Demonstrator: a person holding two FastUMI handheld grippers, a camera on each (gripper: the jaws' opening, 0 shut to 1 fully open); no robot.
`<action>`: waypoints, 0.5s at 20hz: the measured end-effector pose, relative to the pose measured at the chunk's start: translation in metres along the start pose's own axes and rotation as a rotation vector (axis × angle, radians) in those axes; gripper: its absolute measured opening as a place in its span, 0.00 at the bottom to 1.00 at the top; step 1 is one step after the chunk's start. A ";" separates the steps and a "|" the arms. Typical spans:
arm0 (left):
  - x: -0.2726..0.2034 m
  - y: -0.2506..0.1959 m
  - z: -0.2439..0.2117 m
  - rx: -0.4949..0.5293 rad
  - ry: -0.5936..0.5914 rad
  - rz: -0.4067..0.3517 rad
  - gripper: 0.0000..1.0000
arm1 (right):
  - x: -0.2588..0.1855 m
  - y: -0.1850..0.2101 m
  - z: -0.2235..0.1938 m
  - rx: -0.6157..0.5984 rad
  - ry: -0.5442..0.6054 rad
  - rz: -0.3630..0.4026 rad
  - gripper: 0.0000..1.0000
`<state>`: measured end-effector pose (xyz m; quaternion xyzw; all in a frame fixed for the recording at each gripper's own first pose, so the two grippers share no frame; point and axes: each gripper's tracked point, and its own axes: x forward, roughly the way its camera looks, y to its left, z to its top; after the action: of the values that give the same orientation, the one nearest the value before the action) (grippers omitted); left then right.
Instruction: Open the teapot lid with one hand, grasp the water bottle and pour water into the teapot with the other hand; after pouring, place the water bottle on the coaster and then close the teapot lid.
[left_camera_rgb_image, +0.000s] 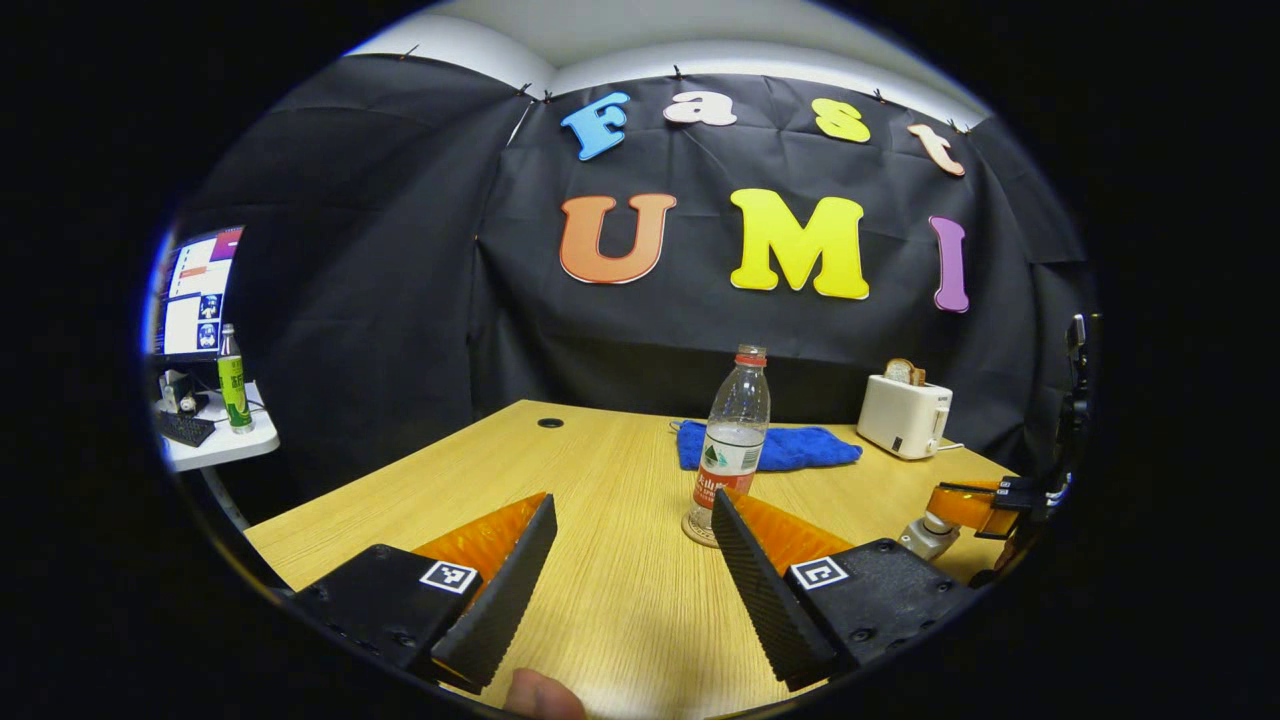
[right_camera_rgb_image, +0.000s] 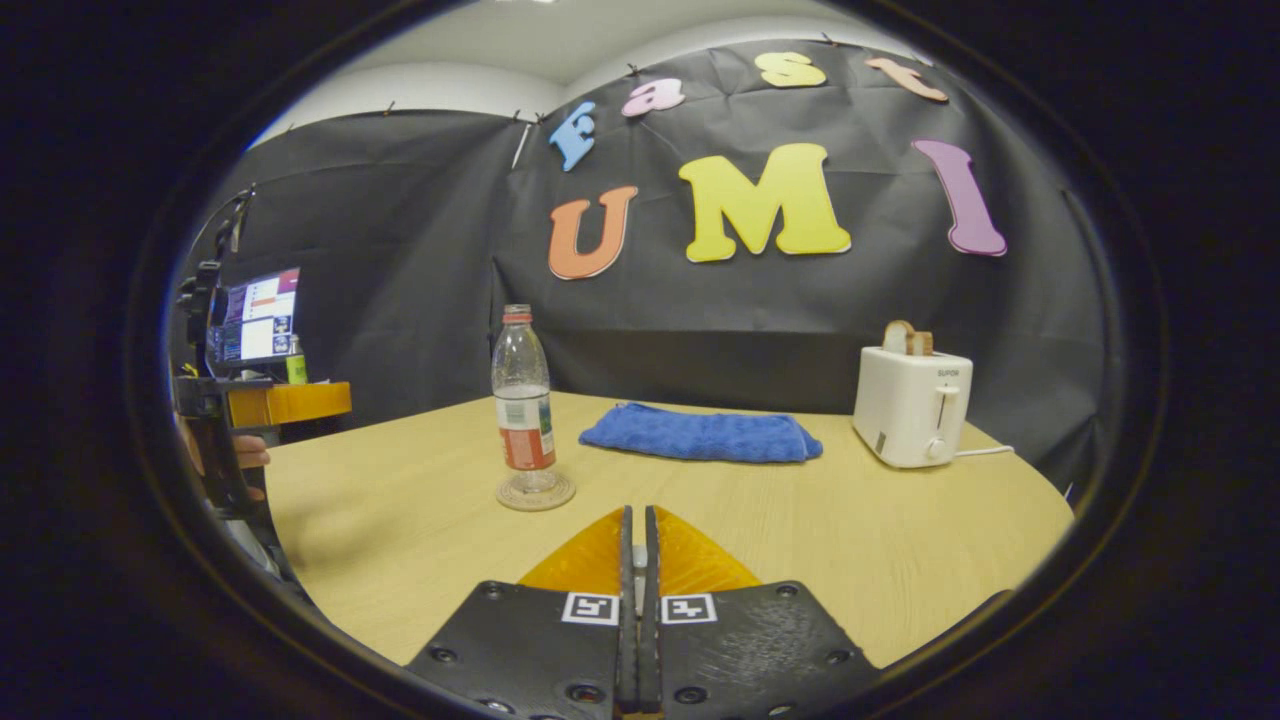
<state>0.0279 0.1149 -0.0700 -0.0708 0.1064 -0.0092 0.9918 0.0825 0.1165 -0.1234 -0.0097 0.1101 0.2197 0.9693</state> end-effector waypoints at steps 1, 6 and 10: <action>0.000 -0.001 0.001 0.003 -0.004 -0.002 0.97 | 0.000 -0.001 -0.002 0.005 0.003 0.001 0.02; 0.001 -0.007 0.009 0.016 -0.019 -0.014 0.97 | 0.002 -0.001 -0.010 0.004 0.010 -0.005 0.01; -0.002 -0.015 0.012 0.025 -0.023 -0.022 0.97 | -0.002 -0.002 -0.010 0.006 0.011 -0.021 0.05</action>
<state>0.0287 0.1018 -0.0557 -0.0597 0.0942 -0.0209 0.9935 0.0797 0.1134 -0.1331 -0.0094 0.1161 0.2092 0.9709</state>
